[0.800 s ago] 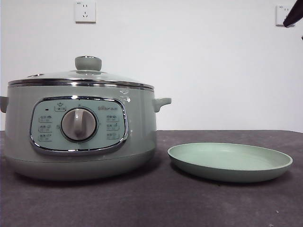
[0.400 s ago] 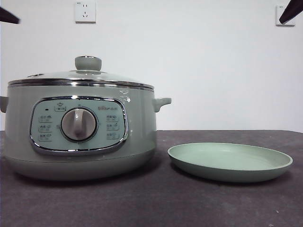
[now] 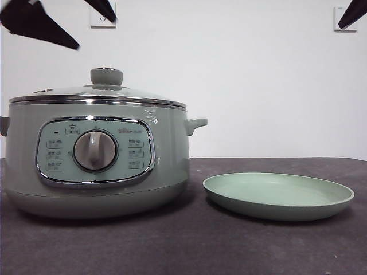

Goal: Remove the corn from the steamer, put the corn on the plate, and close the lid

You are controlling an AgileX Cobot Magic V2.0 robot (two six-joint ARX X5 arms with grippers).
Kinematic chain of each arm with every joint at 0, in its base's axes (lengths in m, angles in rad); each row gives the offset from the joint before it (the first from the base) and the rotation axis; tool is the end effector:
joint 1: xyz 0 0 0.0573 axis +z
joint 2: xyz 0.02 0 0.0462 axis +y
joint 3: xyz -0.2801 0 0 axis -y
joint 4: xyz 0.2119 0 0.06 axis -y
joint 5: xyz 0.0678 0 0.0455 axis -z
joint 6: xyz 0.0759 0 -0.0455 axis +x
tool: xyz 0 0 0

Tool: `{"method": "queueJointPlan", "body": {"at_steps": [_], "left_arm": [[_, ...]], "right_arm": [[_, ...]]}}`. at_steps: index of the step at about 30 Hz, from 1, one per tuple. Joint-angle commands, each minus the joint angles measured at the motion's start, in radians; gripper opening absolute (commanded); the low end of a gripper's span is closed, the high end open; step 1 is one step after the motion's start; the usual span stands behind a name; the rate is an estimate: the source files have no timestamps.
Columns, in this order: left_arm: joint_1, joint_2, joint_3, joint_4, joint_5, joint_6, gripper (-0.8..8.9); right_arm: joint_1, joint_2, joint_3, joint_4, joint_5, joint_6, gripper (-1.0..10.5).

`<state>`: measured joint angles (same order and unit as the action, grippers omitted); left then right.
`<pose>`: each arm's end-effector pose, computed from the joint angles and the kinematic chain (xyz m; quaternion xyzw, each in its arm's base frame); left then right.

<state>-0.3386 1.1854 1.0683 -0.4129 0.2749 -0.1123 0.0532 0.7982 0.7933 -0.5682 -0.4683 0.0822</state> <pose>0.2324 -0.1037 0.3267 -0.0433 0.2777 -0.2763 0.9191 0.1485 0.0422 0.2896 0.0963 0.2865 0.2357 0.9236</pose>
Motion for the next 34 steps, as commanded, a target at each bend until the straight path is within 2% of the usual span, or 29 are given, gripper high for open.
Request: {"method": "queueJointPlan", "body": {"at_steps": [1,8,12,13,16,17,21,24,27,30,34], "left_arm": [[-0.039,0.061,0.009,0.005,-0.074,0.041,4.58],[-0.076,0.151,0.010,0.013,-0.139,0.064,4.57],[-0.082,0.170,0.010,0.023,-0.148,0.065,4.19],[-0.082,0.171,0.010,0.025,-0.148,0.065,3.46],[-0.082,0.171,0.010,0.023,-0.143,0.092,0.21],[-0.082,0.171,0.010,0.023,-0.144,0.095,-0.15],[-0.082,0.165,0.016,0.043,-0.145,0.095,-0.09],[-0.081,0.116,0.034,0.044,-0.152,0.095,-0.09],[-0.081,0.003,0.055,0.032,-0.195,0.095,-0.09],[-0.081,-0.129,0.060,0.014,-0.238,0.095,-0.09],[-0.081,-0.323,0.060,-0.060,-0.371,0.096,-0.09]], "right_arm": [[0.003,0.000,0.003,0.006,0.003,0.006,2.8],[0.003,0.000,0.003,0.006,0.003,0.006,2.8],[0.003,0.000,0.003,0.006,0.003,0.006,2.8],[0.003,0.000,0.003,0.006,0.003,0.006,2.8],[0.003,0.000,0.003,0.006,0.003,0.006,2.8],[0.003,0.000,0.003,0.006,0.003,0.006,2.8],[0.003,0.000,0.003,0.005,0.002,0.013,2.8],[0.004,0.003,0.003,0.022,-0.008,0.061,2.8],[0.040,0.039,0.003,0.095,-0.126,0.090,2.8],[0.125,0.116,0.022,0.159,-0.134,0.104,2.8],[0.303,0.304,0.148,0.164,-0.117,0.099,2.9]]}}
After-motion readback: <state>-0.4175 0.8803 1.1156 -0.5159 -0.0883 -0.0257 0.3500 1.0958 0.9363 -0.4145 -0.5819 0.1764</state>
